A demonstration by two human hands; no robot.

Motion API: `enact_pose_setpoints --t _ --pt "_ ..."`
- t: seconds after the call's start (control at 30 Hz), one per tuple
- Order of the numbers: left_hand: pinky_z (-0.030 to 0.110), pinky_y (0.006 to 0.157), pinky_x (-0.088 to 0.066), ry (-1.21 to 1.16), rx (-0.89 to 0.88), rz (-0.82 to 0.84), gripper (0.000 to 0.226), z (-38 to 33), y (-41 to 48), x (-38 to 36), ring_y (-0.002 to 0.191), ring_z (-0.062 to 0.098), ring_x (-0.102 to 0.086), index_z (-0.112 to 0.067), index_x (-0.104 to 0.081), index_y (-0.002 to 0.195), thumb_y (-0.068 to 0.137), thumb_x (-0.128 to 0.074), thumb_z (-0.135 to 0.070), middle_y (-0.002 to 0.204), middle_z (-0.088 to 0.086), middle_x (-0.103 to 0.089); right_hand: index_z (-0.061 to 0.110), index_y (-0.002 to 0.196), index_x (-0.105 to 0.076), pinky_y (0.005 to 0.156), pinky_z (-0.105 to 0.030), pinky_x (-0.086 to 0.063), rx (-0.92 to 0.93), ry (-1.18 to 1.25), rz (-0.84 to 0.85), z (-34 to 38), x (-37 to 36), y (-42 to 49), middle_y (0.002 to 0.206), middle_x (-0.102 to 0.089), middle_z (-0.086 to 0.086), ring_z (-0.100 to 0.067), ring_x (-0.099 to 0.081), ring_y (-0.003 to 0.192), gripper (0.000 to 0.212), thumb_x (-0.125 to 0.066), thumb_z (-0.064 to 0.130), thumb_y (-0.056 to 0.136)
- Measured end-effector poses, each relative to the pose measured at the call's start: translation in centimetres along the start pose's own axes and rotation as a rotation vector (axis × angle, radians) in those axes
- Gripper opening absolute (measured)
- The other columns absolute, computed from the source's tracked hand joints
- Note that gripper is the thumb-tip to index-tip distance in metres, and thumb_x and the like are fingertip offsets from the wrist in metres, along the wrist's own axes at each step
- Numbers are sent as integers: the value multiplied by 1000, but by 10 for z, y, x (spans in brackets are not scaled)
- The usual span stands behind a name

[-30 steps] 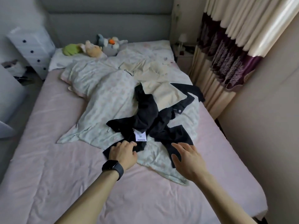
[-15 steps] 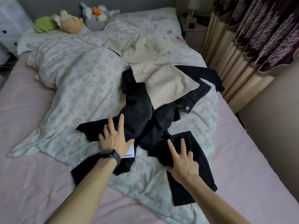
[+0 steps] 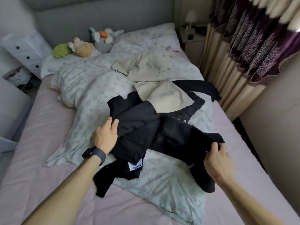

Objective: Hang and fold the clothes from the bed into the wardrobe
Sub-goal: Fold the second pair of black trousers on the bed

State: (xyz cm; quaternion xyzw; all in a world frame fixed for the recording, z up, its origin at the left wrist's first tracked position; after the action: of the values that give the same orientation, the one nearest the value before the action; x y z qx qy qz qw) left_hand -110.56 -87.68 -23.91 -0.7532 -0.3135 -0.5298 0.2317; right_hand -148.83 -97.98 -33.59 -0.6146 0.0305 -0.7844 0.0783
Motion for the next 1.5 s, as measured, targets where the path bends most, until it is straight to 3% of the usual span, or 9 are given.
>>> enact_pose_setpoints --t 0.3,0.47,0.57,0.7,0.87,1.07,1.23,1.37,1.5 --pt "43 84 -47 -200 -222 -71 56 -97 -50 152 111 43 -59 -21 -58 133 99 -39 -61 120 15 -68 20 149 -27 93 -46 -50 76 207 217 57 95 -75 153 -34 -9 -36 -49 127 74 -59 51 90" --pt "39 56 -32 -349 -406 -67 51 -135 -104 209 67 28 -53 -18 -42 65 97 -48 -58 56 -1 -49 43 155 3 93 -47 -53 267 643 151 129 145 -124 162 -14 6 -25 -50 131 114 -70 71 73" --pt "37 55 -31 -434 -501 -43 52 -150 -134 234 55 16 -41 -18 -41 63 92 -53 -60 50 -2 -41 43 153 -18 97 -48 -51 304 699 66 146 177 -139 155 -33 1 -24 -50 129 88 -66 64 83" --pt "33 57 -33 -512 -488 -53 54 -143 -157 263 58 19 -45 -7 -53 74 92 -55 -58 56 4 -53 23 96 -53 64 -39 -46 371 672 -178 139 223 -158 86 -65 -1 -32 -63 85 11 -53 33 99" --pt "37 77 -48 -619 -298 -37 37 -112 -163 269 88 20 -64 -11 -66 98 98 -54 -47 91 -1 -71 20 90 -51 66 -42 -48 307 604 -346 124 271 -177 81 -67 -5 -33 -59 76 18 -47 36 98" --pt "26 74 -43 -804 -192 56 26 -77 -250 209 95 12 -61 -27 -45 121 101 -48 -44 102 -10 -61 19 69 -45 61 -35 -34 78 677 -231 93 276 -217 65 -54 -1 -28 -53 69 29 -50 35 92" --pt "24 89 -49 -826 -214 219 70 -59 -333 165 108 6 -60 -31 -22 150 94 -54 -57 138 2 -51 16 64 -53 55 -31 -41 -7 681 26 74 245 -261 69 -65 -5 -26 -64 72 30 -54 37 84" --pt "27 114 -30 -602 -310 468 123 -47 -383 141 144 11 -29 -49 11 151 64 -74 -72 160 -8 -14 11 66 -60 40 -20 -38 -6 816 242 75 237 -286 41 -55 3 -11 -50 35 28 -64 31 85" --pt "26 95 -45 -333 -292 263 101 -48 -400 136 133 24 -49 -28 -2 155 84 -71 -49 157 5 -35 13 76 -62 40 -20 -33 165 971 438 69 252 -305 51 -53 -2 -12 -49 42 29 -71 37 89"
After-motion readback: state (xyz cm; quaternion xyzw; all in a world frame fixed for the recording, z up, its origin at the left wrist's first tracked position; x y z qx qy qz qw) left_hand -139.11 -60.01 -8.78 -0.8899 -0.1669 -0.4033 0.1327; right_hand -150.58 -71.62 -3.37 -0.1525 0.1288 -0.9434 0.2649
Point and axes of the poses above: each hand's wrist, its own y-axis towards the middle knuckle, its own x-axis out of the back of the hand, z = x × y, the point moved 3 cm from there along y, towards the middle knuckle
